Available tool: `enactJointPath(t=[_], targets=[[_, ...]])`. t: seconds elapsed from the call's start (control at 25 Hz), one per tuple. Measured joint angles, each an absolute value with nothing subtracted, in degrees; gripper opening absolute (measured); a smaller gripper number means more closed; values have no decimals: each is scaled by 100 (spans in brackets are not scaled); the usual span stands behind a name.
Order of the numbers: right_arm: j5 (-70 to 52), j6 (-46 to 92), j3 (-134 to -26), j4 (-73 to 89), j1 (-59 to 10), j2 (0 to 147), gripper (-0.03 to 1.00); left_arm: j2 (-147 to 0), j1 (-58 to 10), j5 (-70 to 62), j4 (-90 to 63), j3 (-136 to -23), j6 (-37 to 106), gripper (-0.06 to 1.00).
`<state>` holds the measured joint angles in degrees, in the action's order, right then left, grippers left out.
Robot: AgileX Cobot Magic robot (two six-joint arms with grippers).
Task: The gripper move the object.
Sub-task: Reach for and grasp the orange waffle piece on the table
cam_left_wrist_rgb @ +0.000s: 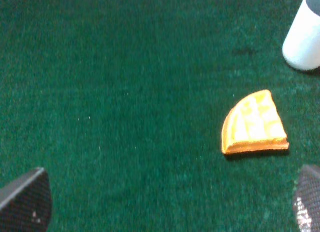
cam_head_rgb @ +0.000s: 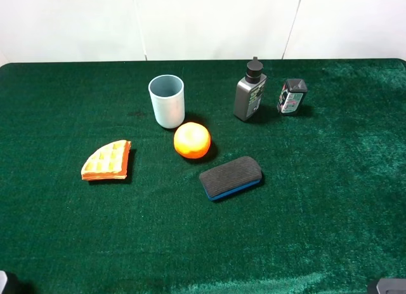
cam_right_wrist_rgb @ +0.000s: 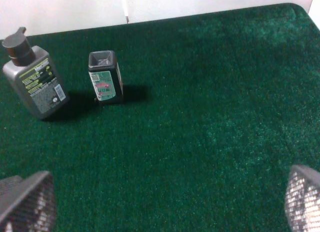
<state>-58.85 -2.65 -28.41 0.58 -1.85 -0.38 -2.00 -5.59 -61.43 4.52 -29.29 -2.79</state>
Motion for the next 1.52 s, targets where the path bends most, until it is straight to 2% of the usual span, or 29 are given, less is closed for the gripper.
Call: enactJointPath(t=[0.88,1.16,1.52], targets=[[-5879,-265,-2841,58,-185,-38,70,-4433,-559,-6122,-116,-4504,214,92],[-5879,-265,-2841,58,-185,-38,70,-5193,-607,-6049,-314,-4621,232,91],[-5879,-265,-2841,58,-185,-38,70,-5783,-1184,-5643,-313,-4621,232,90]])
